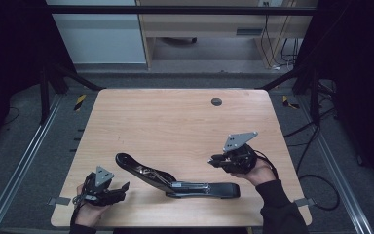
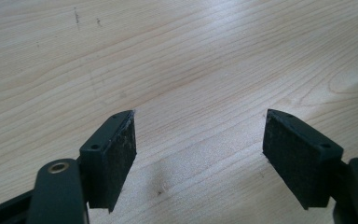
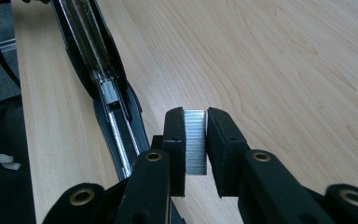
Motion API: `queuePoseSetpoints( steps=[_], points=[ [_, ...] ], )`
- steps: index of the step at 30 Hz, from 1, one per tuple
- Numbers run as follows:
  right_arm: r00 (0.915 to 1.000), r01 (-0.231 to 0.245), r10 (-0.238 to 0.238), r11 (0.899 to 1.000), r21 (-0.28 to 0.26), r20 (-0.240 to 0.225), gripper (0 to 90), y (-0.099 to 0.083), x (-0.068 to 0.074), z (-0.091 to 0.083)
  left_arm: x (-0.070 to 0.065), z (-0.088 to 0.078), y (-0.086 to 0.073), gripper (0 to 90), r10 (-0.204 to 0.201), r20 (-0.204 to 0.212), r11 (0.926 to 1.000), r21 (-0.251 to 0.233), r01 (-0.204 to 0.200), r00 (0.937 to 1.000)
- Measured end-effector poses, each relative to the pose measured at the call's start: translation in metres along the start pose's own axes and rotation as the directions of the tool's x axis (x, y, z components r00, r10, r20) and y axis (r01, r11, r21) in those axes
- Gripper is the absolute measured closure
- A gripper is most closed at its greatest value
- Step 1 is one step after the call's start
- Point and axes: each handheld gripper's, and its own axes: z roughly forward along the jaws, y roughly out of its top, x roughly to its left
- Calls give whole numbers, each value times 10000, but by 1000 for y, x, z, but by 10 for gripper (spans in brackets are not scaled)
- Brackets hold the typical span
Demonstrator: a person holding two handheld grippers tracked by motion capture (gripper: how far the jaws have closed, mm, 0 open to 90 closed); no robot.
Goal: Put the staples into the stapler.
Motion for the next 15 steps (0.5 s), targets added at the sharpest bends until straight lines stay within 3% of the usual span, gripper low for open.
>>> queuePoseSetpoints(
  steps=[15],
  points=[
    [9964,448,-430,9987,233,-733,780,6,5,13,-1,2,0,250,-19,-30,10000,49,20,10000]
  ],
)
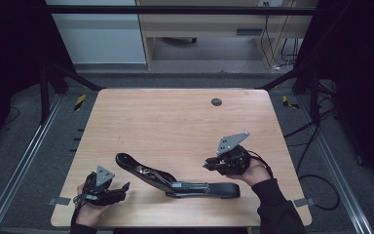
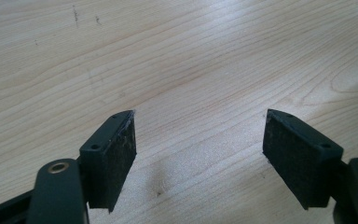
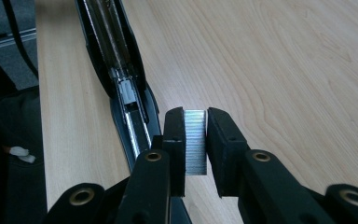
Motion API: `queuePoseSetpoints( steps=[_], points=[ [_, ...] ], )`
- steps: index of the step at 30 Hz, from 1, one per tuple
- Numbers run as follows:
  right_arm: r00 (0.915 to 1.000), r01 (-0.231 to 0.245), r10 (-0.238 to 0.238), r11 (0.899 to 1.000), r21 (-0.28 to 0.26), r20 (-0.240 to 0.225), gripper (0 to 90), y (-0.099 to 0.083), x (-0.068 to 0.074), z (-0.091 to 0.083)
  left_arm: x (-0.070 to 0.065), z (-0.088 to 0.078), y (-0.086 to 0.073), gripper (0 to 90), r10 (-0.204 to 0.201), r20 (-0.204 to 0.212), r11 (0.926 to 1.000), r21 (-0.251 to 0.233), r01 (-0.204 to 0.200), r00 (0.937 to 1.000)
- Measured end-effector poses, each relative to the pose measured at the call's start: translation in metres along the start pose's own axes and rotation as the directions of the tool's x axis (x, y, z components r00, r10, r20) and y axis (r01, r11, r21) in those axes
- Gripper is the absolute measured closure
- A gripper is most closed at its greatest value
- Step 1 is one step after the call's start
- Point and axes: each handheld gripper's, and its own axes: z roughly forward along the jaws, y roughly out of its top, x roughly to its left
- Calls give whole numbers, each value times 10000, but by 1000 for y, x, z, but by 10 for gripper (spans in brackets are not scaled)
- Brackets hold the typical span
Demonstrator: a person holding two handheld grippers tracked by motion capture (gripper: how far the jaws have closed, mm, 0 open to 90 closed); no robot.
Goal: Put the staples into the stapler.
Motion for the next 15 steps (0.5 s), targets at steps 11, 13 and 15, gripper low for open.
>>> queuePoseSetpoints(
  steps=[11,13,15],
  points=[
    [9983,346,-335,9991,237,-471,780,3,3,11,0,0,0,250,1,5,10000,-8,-1,10000],
    [9975,462,-451,9987,191,-547,780,4,4,12,0,0,0,250,-3,0,10000,-10,3,10000],
    [9965,495,-483,9987,157,-680,780,5,5,13,0,0,0,250,-6,5,10000,0,6,10000]
  ],
)
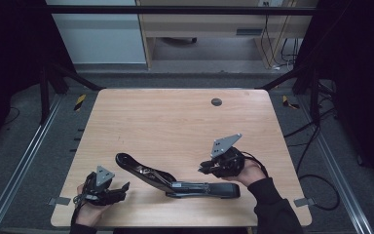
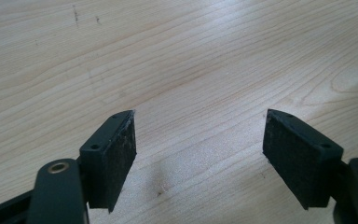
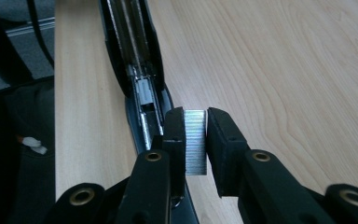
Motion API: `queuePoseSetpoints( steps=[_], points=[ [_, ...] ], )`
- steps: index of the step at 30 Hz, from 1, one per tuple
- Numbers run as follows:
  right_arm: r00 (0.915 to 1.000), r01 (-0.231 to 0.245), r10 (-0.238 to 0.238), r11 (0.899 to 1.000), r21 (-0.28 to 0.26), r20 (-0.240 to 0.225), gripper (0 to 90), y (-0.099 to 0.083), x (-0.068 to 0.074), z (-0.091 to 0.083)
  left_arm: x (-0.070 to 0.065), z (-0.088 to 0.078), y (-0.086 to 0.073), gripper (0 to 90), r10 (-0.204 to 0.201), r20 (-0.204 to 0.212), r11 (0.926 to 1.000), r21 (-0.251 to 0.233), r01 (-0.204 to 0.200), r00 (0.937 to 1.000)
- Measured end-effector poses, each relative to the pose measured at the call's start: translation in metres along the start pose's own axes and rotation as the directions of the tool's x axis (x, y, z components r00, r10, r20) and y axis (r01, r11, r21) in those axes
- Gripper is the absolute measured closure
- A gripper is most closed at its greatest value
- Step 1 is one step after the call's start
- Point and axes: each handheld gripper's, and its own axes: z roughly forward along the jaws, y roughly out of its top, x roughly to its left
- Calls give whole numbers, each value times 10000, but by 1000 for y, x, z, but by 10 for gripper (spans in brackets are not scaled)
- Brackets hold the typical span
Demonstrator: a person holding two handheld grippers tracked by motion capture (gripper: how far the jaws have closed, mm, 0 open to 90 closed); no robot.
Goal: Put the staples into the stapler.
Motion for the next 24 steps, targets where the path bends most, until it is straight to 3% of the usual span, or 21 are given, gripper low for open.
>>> queuePoseSetpoints(
  steps=[24],
  points=[
    [9947,752,-714,9959,502,-736,780,0,9,21,0,0,0,250,19,12,10000,27,-19,10000]
  ],
)
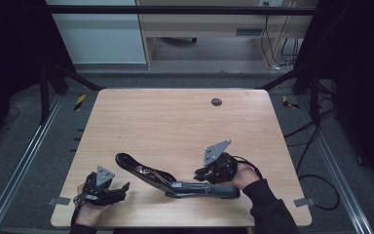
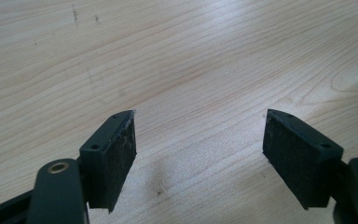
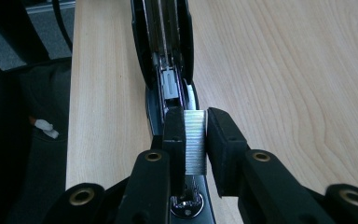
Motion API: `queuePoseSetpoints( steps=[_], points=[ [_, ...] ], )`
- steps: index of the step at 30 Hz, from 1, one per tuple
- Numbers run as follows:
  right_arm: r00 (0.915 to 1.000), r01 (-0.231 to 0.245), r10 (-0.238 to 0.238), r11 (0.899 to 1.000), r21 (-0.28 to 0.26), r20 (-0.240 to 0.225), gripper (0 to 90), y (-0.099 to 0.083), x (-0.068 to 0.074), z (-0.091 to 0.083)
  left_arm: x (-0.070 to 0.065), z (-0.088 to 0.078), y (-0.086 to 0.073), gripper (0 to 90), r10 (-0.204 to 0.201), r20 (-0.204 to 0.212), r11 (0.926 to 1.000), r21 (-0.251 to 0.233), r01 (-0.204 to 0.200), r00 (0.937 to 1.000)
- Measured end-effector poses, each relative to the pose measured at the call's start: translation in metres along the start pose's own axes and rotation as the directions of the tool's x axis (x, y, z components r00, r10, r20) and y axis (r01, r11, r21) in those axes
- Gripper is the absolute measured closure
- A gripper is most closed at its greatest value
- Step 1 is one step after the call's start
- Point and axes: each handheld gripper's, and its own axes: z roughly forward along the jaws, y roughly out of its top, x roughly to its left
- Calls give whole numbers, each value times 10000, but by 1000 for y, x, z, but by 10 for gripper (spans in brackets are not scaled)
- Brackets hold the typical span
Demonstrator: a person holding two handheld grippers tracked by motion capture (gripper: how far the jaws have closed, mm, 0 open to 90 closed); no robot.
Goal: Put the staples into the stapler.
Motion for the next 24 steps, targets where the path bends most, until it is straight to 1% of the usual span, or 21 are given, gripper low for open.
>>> queuePoseSetpoints(
  steps=[3,6,7,10,11,13,19,21,24],
  points=[
    [9999,100,-99,9999,97,-113,780,0,1,3,0,0,0,250,14,1,10000,11,-14,10000],
    [9999,70,-69,9999,107,-159,780,0,1,6,0,0,0,249,-1,2,10000,-1,1,10000],
    [9998,147,-145,9998,161,-136,780,0,1,6,0,0,0,250,-1,2,10000,-7,1,10000],
    [9997,80,-75,9997,217,-226,780,-1,1,10,0,0,0,250,-2,9,10000,7,2,10000],
    [9996,182,-177,9996,236,-216,780,-1,1,10,0,0,0,249,5,9,10000,6,-5,10000],
    [9996,52,-45,9997,238,-274,780,-1,2,12,0,0,0,249,12,10,10000,14,-12,10000],
    [9984,291,-266,9983,500,-490,780,-1,2,17,0,0,0,249,9,5,10000,7,-9,10000],
    [9987,204,-180,9985,501,-482,780,-1,2,18,0,0,0,250,21,9,10000,13,-21,10000],
    [9986,250,-226,9984,514,-483,780,-1,1,19,0,0,0,250,15,4,10000,10,-15,10000]
  ],
)
